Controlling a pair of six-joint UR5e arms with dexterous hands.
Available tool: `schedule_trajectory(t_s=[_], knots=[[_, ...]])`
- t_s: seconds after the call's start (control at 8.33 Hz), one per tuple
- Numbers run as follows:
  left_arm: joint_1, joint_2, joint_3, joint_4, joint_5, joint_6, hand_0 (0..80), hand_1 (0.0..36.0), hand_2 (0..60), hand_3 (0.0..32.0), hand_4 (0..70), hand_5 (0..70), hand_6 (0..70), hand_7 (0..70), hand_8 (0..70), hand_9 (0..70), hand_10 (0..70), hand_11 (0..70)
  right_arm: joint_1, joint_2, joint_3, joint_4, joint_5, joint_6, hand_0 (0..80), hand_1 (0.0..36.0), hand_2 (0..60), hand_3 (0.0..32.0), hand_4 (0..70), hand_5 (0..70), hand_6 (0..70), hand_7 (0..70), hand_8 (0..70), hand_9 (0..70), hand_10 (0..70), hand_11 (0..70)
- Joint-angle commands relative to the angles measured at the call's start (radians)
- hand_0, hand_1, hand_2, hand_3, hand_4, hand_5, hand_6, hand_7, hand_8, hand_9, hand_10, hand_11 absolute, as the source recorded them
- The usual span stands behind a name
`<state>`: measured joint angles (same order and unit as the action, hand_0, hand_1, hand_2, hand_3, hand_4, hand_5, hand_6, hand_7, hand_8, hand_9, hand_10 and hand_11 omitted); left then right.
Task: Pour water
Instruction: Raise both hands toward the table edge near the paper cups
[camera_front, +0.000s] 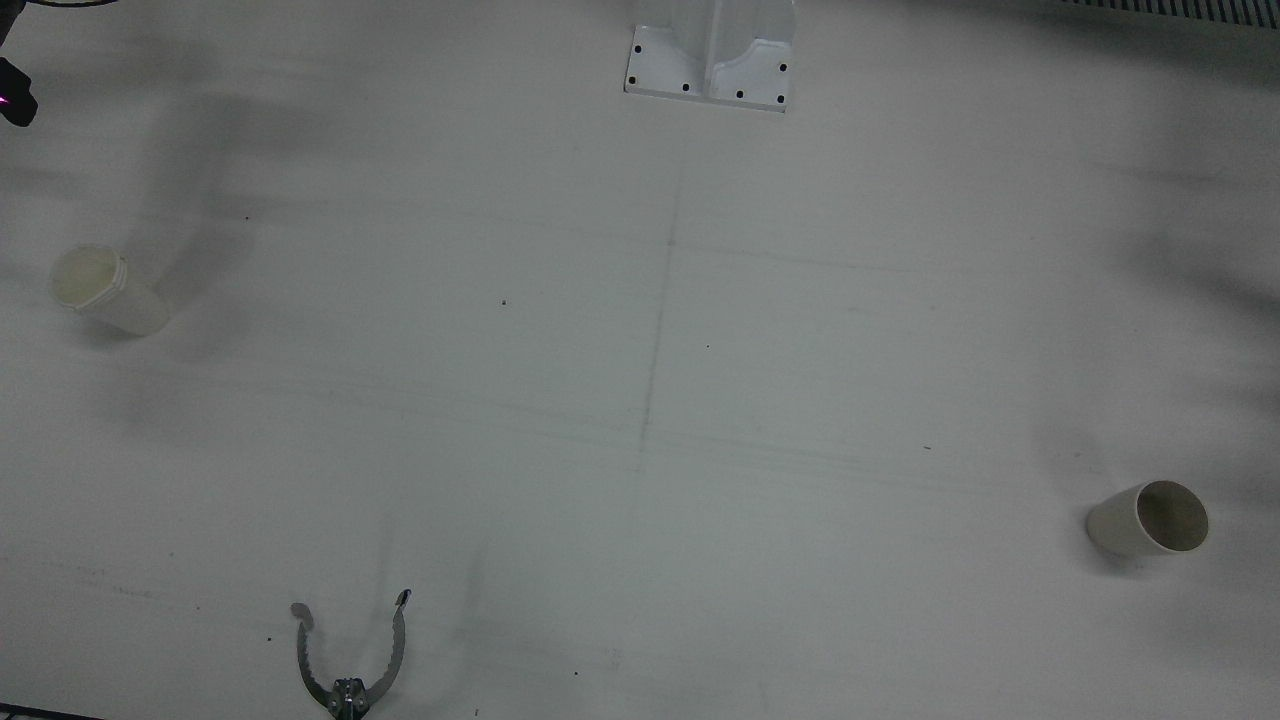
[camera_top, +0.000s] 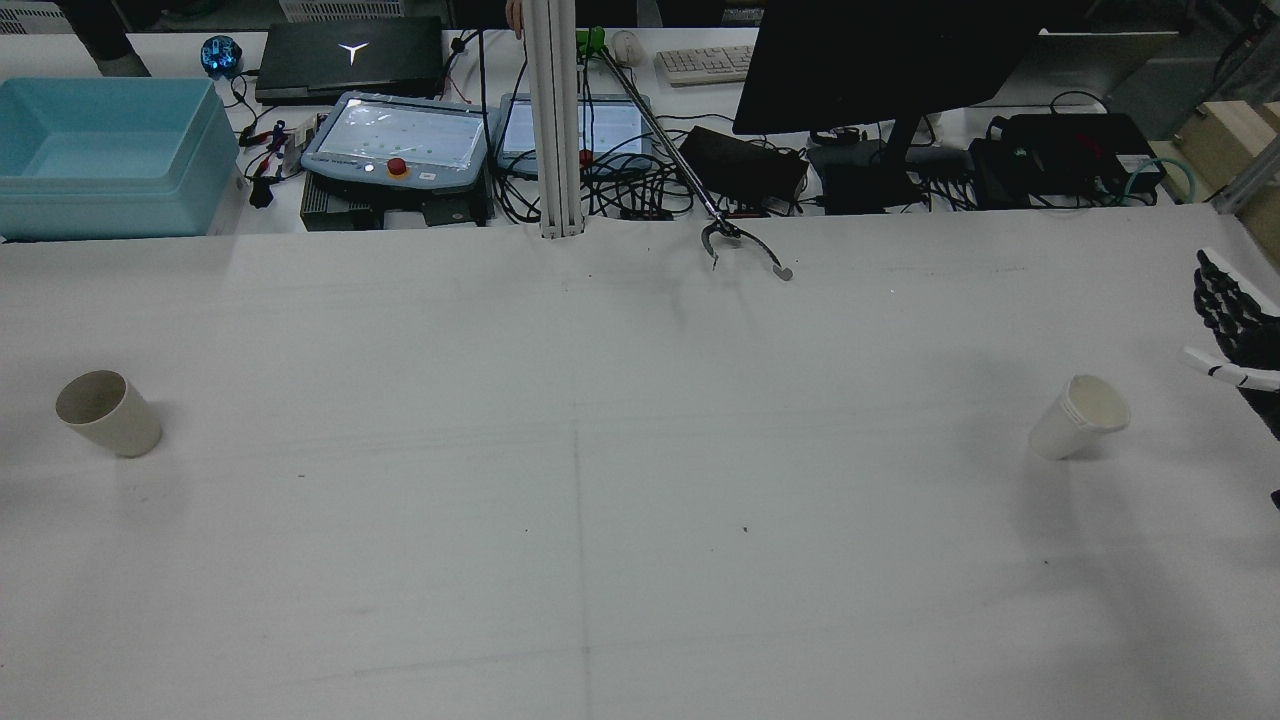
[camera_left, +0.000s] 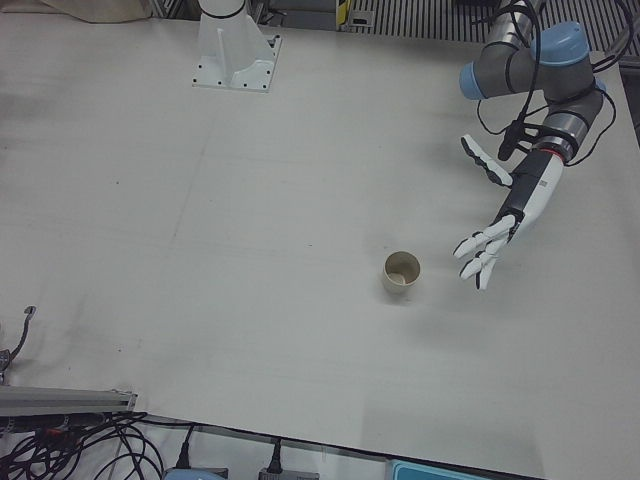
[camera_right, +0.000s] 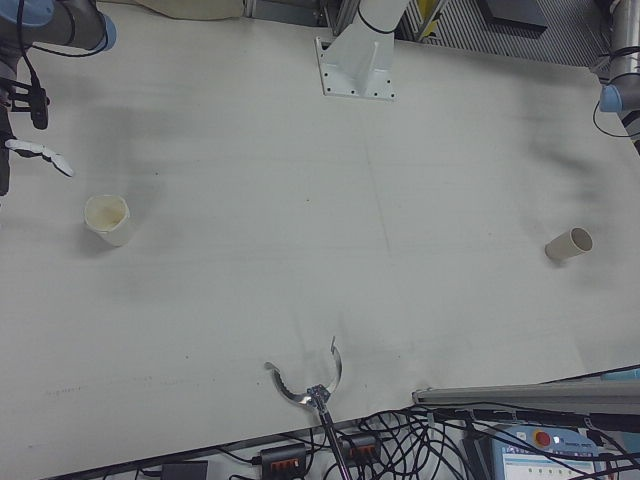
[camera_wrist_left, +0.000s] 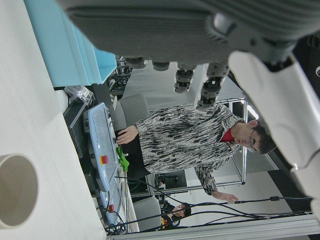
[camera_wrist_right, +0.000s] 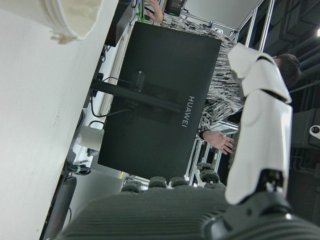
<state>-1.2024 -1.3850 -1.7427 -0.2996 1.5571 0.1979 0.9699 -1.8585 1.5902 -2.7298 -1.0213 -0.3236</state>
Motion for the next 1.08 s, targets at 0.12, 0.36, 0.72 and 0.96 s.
schedule_trajectory(t_s=[0.12,0.36,0.72,0.96], knots=[[0.073,0.063,-0.001,-0.113,-0.009,0.168,51.7,6.8,0.0,0.0,20.3,0.0,6.0,2.3,0.2,0.0,0.8,2.7,-0.002,-0.028,0.001,0.002,-0.079,-0.003,54.6,28.6,21.4,0.0,0.0,4.4,0.0,0.0,0.8,0.0,0.0,0.0],[0.135,0.058,0.005,-0.116,-0.031,0.228,79.3,22.9,0.0,0.0,14.9,0.0,5.9,2.2,0.2,0.0,1.6,5.6,0.001,-0.054,0.002,0.009,-0.080,0.001,55.0,29.1,21.1,0.0,0.0,4.5,0.0,0.0,1.1,0.0,0.0,0.0],[0.217,-0.023,0.141,-0.115,-0.107,0.236,80.0,23.9,0.0,0.0,15.1,0.0,6.7,2.5,0.3,0.0,1.1,4.8,0.004,-0.060,0.036,0.015,-0.083,0.003,54.3,28.4,21.8,0.0,0.0,4.6,0.0,0.0,2.5,1.8,0.0,0.0],[0.224,-0.068,0.233,-0.130,-0.111,0.233,80.0,24.8,0.0,0.0,15.7,0.0,6.8,2.2,0.3,0.0,1.2,5.0,0.004,-0.067,0.053,0.013,-0.121,-0.003,56.3,29.9,22.4,0.0,0.0,5.8,0.0,0.0,1.7,0.9,0.0,0.0]])
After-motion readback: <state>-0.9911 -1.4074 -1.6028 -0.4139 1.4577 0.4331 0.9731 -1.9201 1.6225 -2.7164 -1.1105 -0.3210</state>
